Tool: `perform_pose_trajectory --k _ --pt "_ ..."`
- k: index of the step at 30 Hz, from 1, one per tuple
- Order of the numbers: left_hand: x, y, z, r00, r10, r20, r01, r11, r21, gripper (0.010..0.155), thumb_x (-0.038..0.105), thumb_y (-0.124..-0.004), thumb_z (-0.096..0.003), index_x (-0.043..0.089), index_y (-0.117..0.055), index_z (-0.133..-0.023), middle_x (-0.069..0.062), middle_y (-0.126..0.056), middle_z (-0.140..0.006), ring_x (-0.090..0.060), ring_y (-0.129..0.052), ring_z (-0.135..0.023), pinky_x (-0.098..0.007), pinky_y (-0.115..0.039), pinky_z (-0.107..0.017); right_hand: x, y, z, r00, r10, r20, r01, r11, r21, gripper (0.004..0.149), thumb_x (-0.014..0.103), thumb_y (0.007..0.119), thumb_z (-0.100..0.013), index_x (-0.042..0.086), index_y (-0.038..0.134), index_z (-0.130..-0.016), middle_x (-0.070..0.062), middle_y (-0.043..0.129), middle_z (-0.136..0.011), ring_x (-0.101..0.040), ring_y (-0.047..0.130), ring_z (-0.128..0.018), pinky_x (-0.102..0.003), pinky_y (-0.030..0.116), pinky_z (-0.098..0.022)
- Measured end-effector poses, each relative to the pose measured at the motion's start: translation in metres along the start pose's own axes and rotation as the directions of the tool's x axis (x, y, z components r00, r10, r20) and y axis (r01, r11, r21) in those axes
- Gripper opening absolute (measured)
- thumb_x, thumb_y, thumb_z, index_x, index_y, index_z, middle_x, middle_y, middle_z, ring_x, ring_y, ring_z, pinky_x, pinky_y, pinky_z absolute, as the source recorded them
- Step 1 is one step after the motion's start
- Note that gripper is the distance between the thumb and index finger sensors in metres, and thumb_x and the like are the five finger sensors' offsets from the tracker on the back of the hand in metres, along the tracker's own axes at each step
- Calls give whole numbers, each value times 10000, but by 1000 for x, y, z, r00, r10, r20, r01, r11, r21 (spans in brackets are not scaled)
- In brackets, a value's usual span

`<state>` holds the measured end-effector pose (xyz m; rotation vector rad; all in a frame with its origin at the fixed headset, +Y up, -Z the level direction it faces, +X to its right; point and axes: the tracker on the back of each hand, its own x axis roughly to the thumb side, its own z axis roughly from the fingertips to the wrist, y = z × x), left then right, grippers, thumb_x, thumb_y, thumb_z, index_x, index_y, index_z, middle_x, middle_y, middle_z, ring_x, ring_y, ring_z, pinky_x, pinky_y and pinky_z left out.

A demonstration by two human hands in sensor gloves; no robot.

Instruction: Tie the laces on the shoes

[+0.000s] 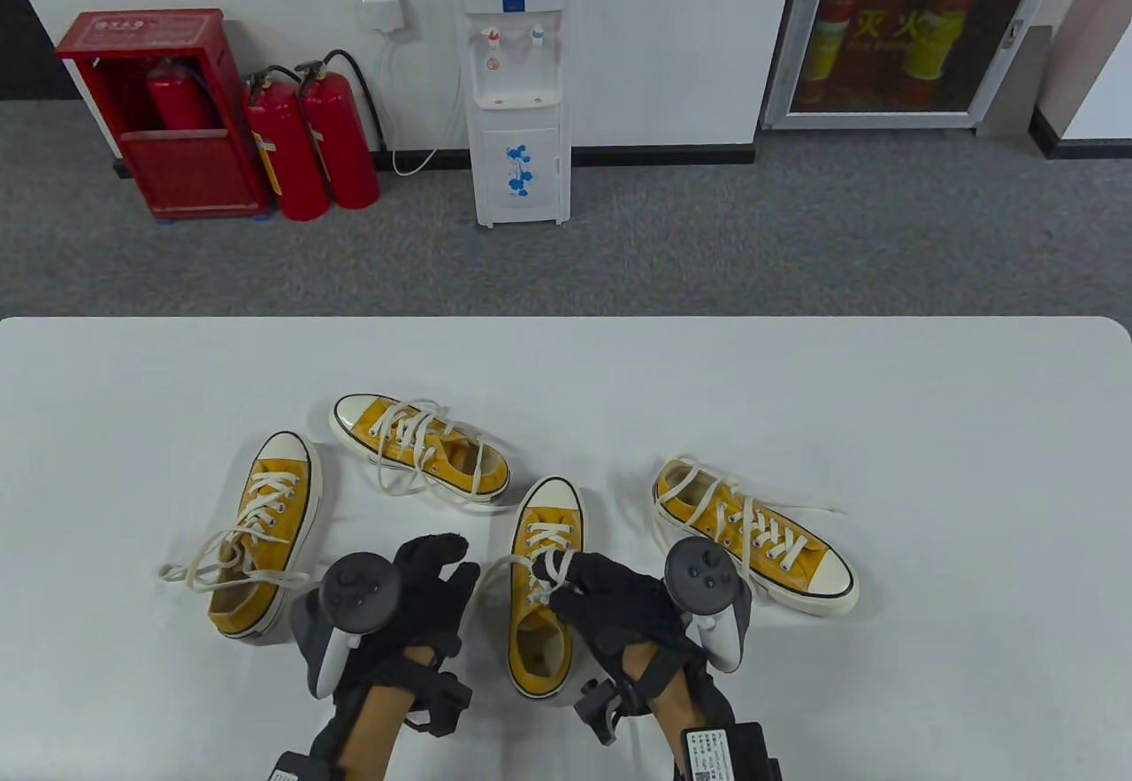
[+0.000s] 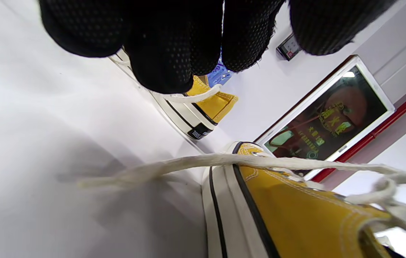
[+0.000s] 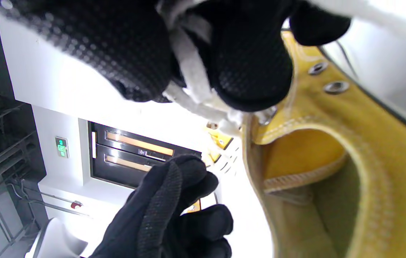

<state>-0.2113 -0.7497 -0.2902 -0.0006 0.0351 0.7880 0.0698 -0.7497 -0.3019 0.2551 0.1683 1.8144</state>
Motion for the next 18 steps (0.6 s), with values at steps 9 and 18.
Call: perform_pose_trajectory --k 9,18 --pt "9 -2 3 997 55 49 -54 998 -30 589 590 -735 -489 325 -688 -1013 -35 -711 -1103 -261 -954 -720 -539 -766 -599 2 3 0 1000 13 8 -13 999 43 499 146 820 -414 150 801 -913 -57 811 -828 -288 915 -609 -631 610 -630" --pt "24 -5 8 981 150 122 -139 986 -93 616 614 -738 -487 352 -652 -1038 -8 -683 -1130 -283 -874 -903 -574 -692 -706 8 8 1 995 85 52 -90 992 86 493 98 804 -403 181 846 -887 -70 735 -912 -278 872 -597 -628 561 -643"
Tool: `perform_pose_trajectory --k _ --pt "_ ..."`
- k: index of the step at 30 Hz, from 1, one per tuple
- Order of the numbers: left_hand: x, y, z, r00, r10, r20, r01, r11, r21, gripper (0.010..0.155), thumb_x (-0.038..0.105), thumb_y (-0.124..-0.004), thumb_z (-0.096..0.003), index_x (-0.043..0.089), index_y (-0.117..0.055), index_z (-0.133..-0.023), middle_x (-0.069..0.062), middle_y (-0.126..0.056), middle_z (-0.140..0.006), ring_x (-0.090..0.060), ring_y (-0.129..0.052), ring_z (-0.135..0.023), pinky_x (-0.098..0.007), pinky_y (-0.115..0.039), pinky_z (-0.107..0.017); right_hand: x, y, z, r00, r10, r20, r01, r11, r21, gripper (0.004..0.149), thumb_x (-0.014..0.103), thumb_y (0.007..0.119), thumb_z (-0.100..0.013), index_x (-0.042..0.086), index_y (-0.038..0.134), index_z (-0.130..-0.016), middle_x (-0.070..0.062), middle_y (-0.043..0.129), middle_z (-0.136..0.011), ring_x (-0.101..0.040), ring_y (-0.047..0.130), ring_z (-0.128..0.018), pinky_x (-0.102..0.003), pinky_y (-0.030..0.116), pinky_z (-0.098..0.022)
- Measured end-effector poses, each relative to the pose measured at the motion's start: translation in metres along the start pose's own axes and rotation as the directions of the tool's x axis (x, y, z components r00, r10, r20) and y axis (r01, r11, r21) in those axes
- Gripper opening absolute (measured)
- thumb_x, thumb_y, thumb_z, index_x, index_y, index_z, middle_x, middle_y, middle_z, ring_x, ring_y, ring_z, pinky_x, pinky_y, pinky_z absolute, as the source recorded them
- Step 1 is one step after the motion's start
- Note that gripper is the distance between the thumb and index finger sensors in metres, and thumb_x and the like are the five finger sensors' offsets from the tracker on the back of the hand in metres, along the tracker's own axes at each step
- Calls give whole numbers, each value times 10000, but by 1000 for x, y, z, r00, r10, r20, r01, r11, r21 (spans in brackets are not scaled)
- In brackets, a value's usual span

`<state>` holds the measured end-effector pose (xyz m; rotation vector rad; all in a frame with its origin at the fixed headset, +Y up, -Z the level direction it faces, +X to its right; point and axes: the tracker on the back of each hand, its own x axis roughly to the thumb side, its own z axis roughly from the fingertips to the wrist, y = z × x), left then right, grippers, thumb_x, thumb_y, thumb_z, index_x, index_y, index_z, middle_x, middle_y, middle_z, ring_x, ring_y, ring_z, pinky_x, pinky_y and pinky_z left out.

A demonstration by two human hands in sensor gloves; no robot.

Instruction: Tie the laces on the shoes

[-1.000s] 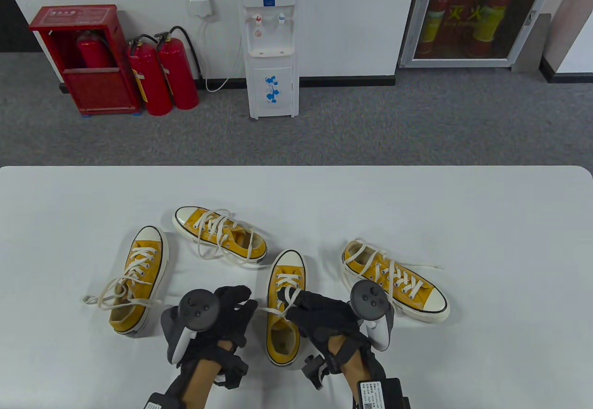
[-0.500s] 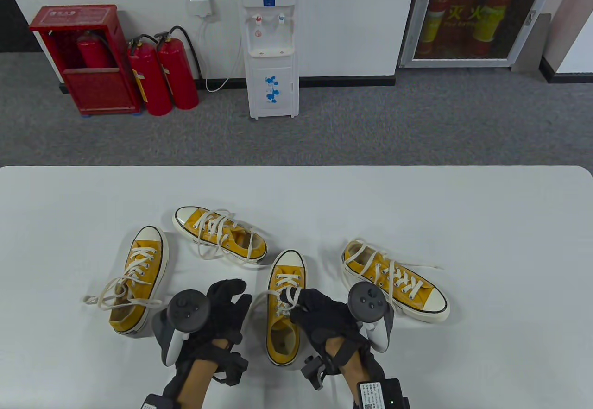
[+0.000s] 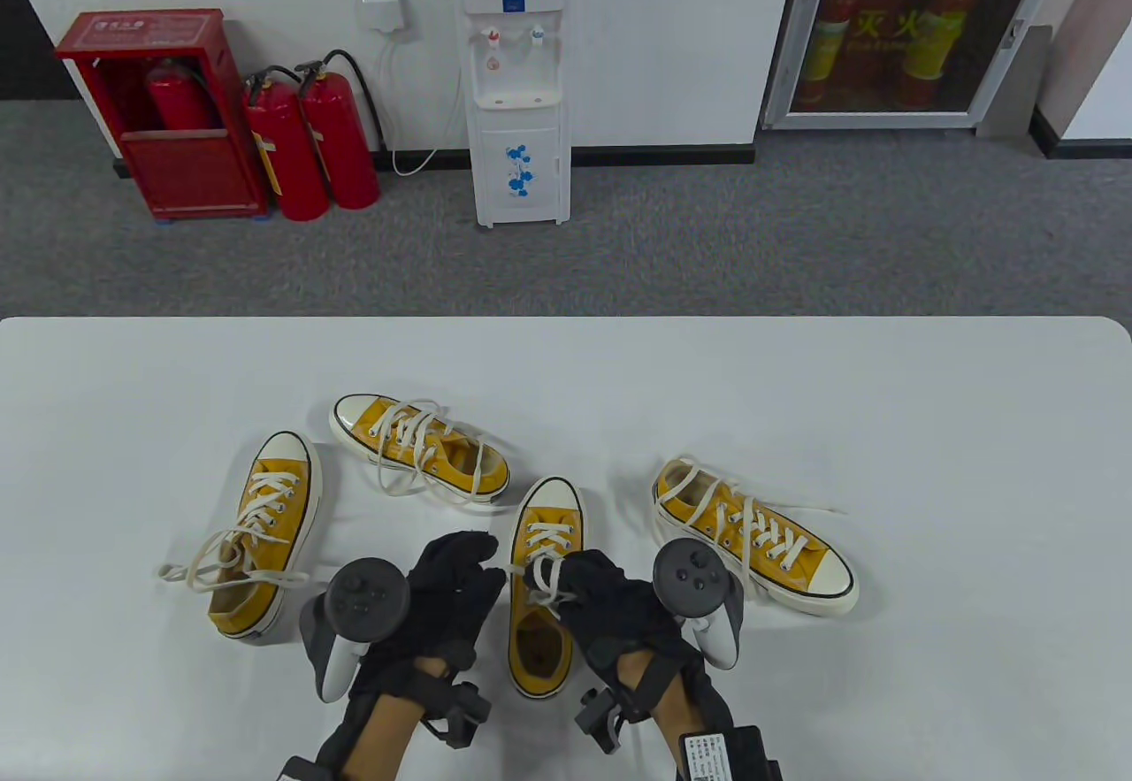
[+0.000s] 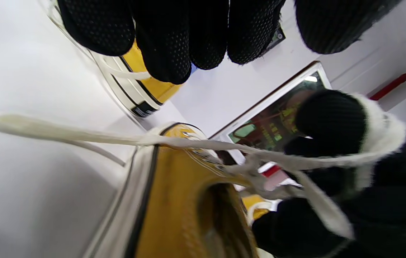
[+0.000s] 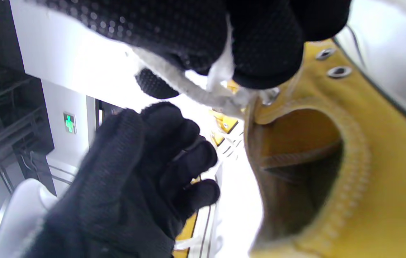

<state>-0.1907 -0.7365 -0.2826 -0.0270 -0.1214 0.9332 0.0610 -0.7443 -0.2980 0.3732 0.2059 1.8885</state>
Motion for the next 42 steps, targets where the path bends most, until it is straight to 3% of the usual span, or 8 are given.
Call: perform_pose_trajectory --k 12,17,22,24,32,36,42 --pt "8 -9 1 999 18 34 -15 997 -73 561 612 -790 -475 389 -750 -988 9 -779 -1085 -295 -878 -913 -607 -666 -719 10 9 2 986 155 54 -156 988 15 492 70 795 -393 205 885 -857 -73 700 -943 -284 845 -606 -636 516 -654" --pt "10 -8 2 999 13 34 -12 999 -53 488 550 -838 -472 369 -834 -925 18 -856 -1024 -286 -931 -857 -607 -691 -698 13 11 3 971 228 74 -228 974 1 487 74 799 -397 197 881 -861 -73 681 -959 -283 839 -616 -639 508 -657" --pt "19 -5 7 997 -45 62 42 998 43 407 476 -873 -469 373 -888 -863 32 -904 -975 -267 -971 -801 -584 -728 -675 19 14 4 952 288 103 -288 958 -19 483 75 801 -396 181 872 -862 -71 659 -978 -282 838 -619 -638 507 -659" --pt "22 -4 8 996 -66 67 60 994 92 379 457 -888 -460 368 -914 -828 42 -931 -942 -258 -988 -771 -576 -741 -663 20 14 5 952 287 107 -287 958 -17 477 75 801 -397 171 878 -858 -71 655 -984 -282 839 -618 -638 507 -659" --pt "11 2 5 995 -100 1 99 988 123 382 457 -836 -477 344 -875 -839 27 -916 -926 -257 -985 -742 -574 -742 -647 16 5 2 967 249 56 -249 968 6 503 102 814 -385 184 876 -877 -88 562 -1051 -254 862 -575 -617 546 -647" --pt "-4 12 2 992 -109 -62 117 982 149 384 452 -831 -477 332 -870 -839 13 -912 -923 -266 -984 -735 -580 -742 -638 8 -10 2 989 150 7 -150 989 5 485 104 817 -379 159 887 -857 -102 523 -1071 -248 865 -561 -606 566 -636" --pt "-21 21 -2 990 -72 -120 89 986 144 383 450 -823 -479 321 -866 -838 -2 -906 -922 -282 -982 -732 -590 -740 -632 -5 -31 5 996 92 -24 -94 989 -116 494 101 817 -373 176 885 -856 -95 588 -1039 -246 877 -529 -599 588 -624"
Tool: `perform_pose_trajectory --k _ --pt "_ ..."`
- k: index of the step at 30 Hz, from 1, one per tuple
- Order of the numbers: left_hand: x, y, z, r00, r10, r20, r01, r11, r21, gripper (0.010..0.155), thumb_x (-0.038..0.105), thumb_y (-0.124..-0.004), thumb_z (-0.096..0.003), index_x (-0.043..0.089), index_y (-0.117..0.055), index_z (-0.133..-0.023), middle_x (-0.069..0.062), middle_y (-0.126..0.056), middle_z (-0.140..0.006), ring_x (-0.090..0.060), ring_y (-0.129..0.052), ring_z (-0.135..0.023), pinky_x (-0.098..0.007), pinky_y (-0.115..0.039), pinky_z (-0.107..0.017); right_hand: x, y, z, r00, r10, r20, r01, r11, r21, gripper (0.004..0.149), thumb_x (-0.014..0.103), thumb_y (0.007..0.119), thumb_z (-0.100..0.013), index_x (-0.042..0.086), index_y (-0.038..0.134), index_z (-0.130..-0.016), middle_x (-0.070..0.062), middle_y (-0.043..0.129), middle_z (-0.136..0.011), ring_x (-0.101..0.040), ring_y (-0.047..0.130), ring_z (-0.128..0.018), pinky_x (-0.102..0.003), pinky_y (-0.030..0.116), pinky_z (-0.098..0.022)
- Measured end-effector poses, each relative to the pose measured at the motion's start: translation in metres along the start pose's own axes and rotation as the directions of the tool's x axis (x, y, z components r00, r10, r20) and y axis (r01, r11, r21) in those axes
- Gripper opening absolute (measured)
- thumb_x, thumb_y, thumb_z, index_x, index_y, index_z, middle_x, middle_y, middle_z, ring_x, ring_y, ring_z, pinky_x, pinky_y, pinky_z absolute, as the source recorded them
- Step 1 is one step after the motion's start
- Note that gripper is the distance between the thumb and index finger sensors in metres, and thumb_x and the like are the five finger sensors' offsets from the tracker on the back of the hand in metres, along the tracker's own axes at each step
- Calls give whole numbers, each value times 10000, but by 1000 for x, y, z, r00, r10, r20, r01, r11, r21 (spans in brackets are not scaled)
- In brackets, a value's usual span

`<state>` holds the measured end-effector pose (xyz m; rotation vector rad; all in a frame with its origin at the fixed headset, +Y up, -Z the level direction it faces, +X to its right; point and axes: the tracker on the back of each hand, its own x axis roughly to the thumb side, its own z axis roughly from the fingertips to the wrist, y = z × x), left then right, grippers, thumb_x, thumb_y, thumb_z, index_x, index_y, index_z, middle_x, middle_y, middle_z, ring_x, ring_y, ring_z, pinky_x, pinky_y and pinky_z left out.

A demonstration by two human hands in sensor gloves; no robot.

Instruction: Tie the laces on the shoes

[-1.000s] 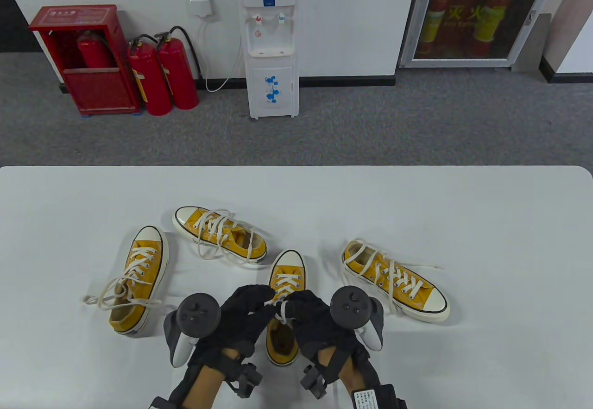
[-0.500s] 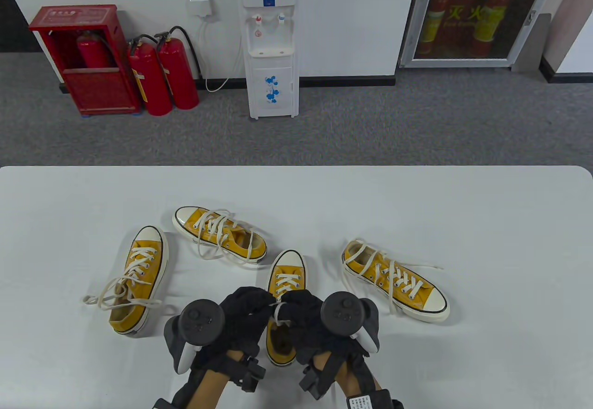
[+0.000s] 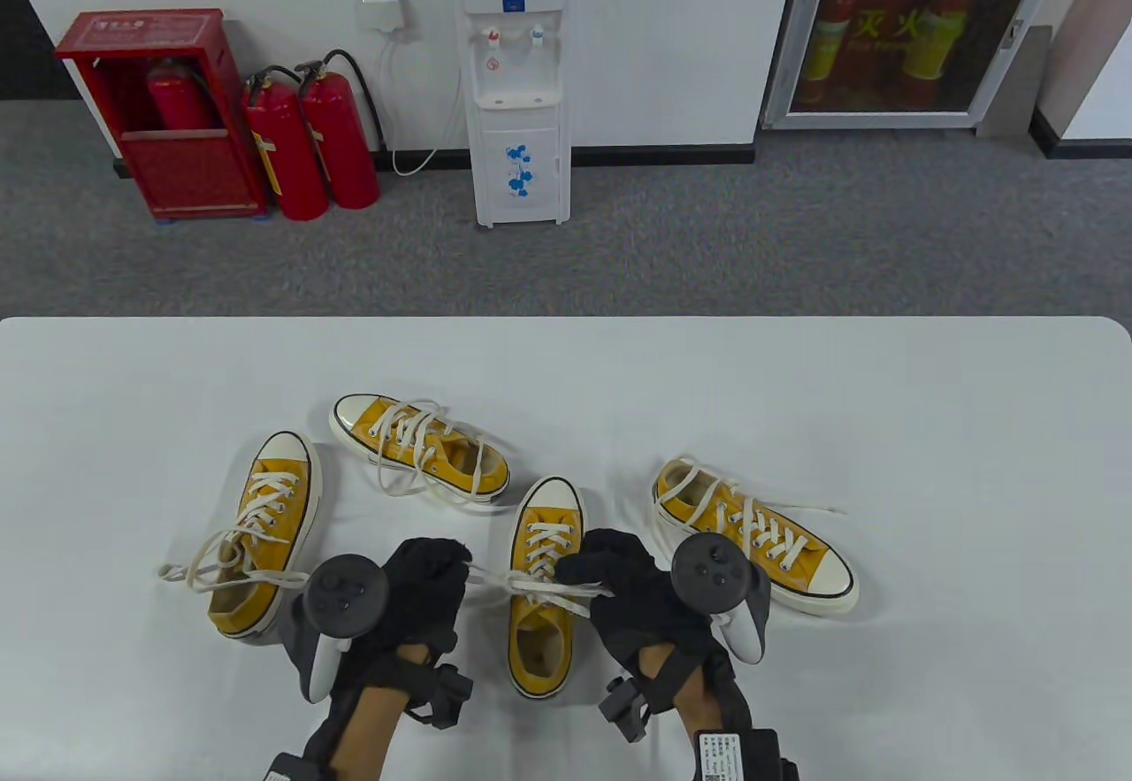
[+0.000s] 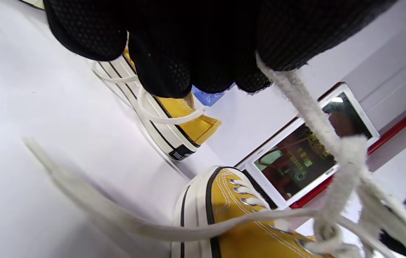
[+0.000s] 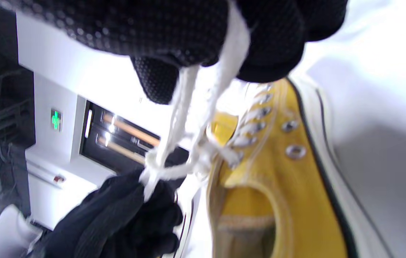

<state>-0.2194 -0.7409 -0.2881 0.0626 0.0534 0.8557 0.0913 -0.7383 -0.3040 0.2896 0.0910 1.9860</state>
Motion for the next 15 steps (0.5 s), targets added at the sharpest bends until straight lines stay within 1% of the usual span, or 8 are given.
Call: perform_pose_trajectory --k 3,4,8,10,15 --pt "-3 1 -2 1000 -13 -9 13 1000 -11 384 459 -815 -481 317 -863 -834 -4 -903 -921 -285 -983 -731 -592 -738 -633 -6 -8 1 1000 -5 -20 4 998 -64 494 99 814 -369 175 889 -852 -95 622 -1017 -243 878 -509 -596 597 -616" --pt "-4 1 -2 1000 -24 -12 24 1000 -16 384 461 -812 -481 316 -861 -833 -5 -903 -920 -289 -981 -731 -593 -737 -632 -7 -11 2 1000 9 -24 -11 995 -102 496 99 814 -360 176 898 -842 -94 647 -1000 -238 885 -486 -590 611 -608" --pt "-6 1 -3 998 -55 -20 54 998 -39 380 472 -799 -484 313 -860 -824 -8 -901 -916 -294 -981 -728 -594 -735 -631 -14 -21 4 998 35 -54 -45 980 -193 484 109 813 -336 167 930 -802 -88 730 -941 -215 910 -419 -570 654 -580" --pt "-6 -1 -4 997 -77 -27 75 996 -58 380 474 -795 -484 311 -861 -821 -9 -903 -914 -295 -980 -728 -596 -732 -632 -17 -26 5 995 56 -85 -73 972 -222 486 107 811 -329 161 933 -796 -86 750 -923 -213 911 -401 -565 663 -571" --pt "-8 -3 -5 991 -128 -46 124 989 -76 379 476 -794 -482 308 -866 -813 -12 -909 -905 -298 -984 -719 -595 -733 -630 -24 -31 5 986 93 -138 -126 959 -252 481 101 809 -320 158 948 -777 -84 779 -897 -215 915 -376 -557 675 -559"
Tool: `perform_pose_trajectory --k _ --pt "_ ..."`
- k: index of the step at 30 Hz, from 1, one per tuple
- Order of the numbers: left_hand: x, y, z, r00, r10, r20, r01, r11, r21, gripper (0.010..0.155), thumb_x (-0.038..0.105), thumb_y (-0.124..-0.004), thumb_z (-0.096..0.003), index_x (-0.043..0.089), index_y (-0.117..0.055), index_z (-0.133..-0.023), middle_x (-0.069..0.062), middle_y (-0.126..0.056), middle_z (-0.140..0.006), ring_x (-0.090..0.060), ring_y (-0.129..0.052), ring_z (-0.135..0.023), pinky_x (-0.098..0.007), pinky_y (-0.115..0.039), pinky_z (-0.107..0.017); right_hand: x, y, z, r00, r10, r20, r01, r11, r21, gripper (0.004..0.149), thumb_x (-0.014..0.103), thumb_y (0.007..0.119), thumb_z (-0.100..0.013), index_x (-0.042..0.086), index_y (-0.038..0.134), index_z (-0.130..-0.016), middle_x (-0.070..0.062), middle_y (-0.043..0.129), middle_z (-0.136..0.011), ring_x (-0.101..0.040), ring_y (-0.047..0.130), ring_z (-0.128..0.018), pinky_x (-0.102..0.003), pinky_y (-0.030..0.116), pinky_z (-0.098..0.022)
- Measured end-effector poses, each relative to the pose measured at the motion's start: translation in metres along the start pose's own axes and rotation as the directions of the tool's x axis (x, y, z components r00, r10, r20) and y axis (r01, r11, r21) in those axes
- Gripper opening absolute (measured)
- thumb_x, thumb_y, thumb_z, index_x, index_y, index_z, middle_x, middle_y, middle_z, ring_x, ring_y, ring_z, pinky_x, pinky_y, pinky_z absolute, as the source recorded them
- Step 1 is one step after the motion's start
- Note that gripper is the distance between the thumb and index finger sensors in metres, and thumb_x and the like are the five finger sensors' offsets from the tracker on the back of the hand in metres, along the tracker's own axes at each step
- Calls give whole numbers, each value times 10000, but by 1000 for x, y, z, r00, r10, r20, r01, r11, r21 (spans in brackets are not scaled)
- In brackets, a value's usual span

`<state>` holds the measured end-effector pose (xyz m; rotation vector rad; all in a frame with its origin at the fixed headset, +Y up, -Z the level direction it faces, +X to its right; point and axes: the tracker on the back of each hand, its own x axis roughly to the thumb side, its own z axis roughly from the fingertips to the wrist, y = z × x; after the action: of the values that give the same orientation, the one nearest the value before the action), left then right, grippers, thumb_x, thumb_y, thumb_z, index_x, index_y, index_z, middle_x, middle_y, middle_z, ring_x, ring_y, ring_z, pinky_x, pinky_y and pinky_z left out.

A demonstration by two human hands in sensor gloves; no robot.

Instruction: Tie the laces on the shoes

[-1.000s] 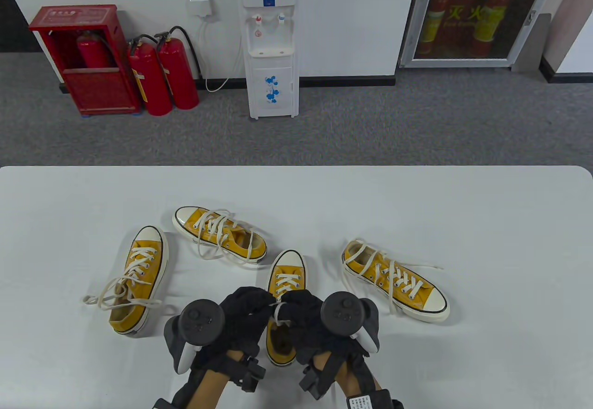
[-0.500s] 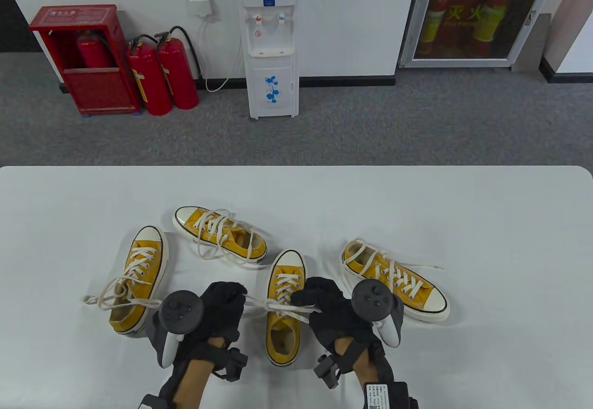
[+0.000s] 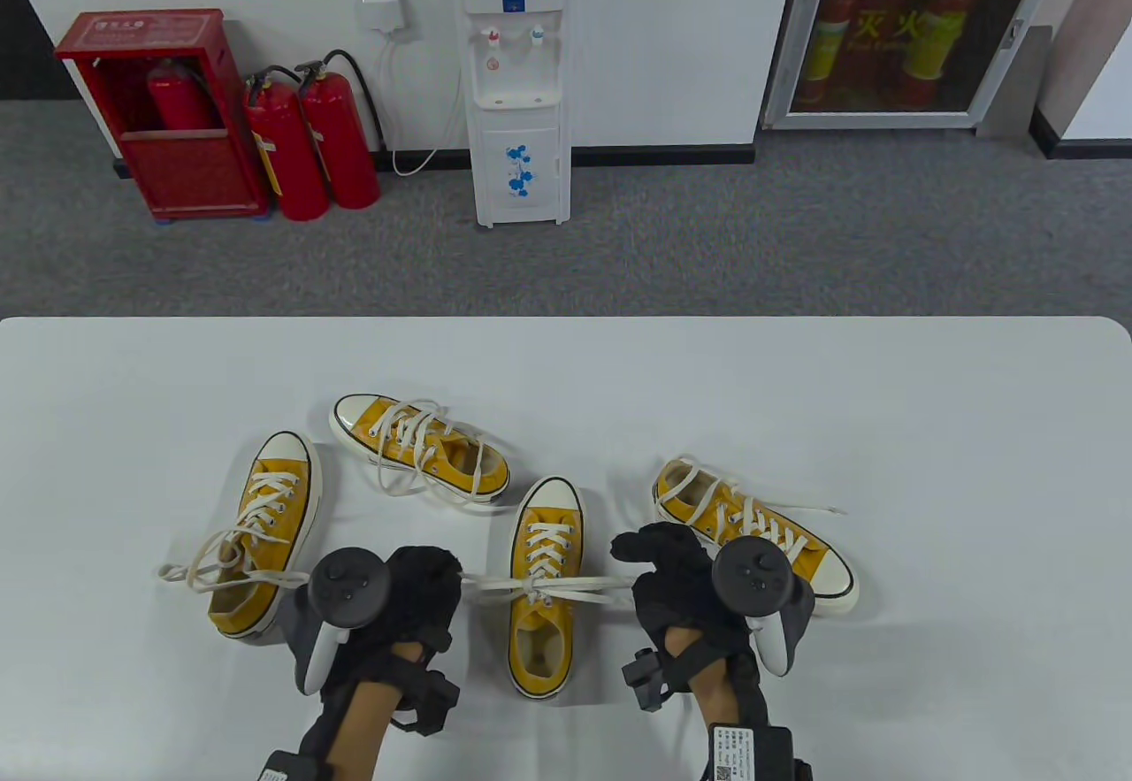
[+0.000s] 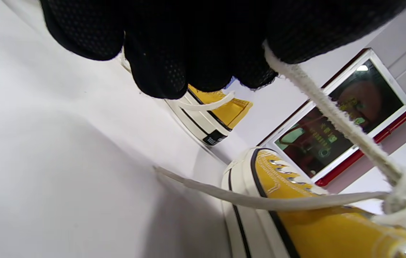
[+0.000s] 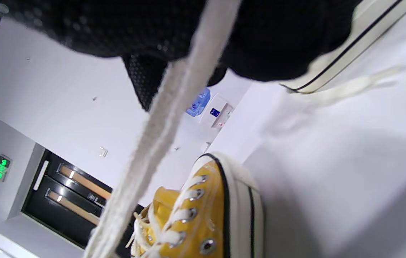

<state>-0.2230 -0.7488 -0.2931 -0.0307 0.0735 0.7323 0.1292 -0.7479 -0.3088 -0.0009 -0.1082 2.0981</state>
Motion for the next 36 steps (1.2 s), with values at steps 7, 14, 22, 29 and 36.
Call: perform_pose_trajectory --k 7,14,22,29,36 --pt "-6 -3 -3 998 -48 -38 47 998 -31 378 476 -789 -484 305 -863 -814 -14 -910 -904 -301 -982 -718 -593 -731 -632 -12 -1 -4 998 55 -43 -55 998 -3 475 93 809 -321 159 957 -768 -83 794 -883 -223 914 -378 -559 664 -571" --pt "-4 -7 -3 994 -107 -31 106 994 -40 379 473 -786 -486 306 -859 -819 -18 -906 -908 -300 -979 -725 -595 -729 -634 -16 -1 -5 995 75 -60 -76 997 -2 461 96 808 -331 152 962 -762 -84 804 -875 -227 911 -401 -568 650 -582" --pt "8 -2 2 991 -131 24 131 991 -2 409 461 -798 -492 309 -842 -869 -31 -886 -953 -316 -967 -763 -612 -710 -650 -8 -3 -2 999 42 -11 -42 999 -22 453 136 812 -381 157 918 -821 -88 774 -906 -237 904 -517 -603 601 -620" --pt "27 14 7 945 -300 128 305 952 -19 610 574 -775 -488 309 -701 -1031 -56 -731 -1110 -362 -834 -945 -677 -585 -729 5 5 1 996 26 82 -29 999 31 479 229 829 -430 167 847 -904 -91 709 -987 -327 856 -777 -659 534 -667" --pt "32 23 13 916 -348 199 358 933 -19 791 670 -716 -468 318 -482 -1136 -69 -462 -1237 -408 -568 -1134 -737 -411 -781 17 22 6 982 102 158 -119 988 100 571 405 865 -442 169 791 -956 -93 675 -1028 -374 798 -880 -685 491 -680"
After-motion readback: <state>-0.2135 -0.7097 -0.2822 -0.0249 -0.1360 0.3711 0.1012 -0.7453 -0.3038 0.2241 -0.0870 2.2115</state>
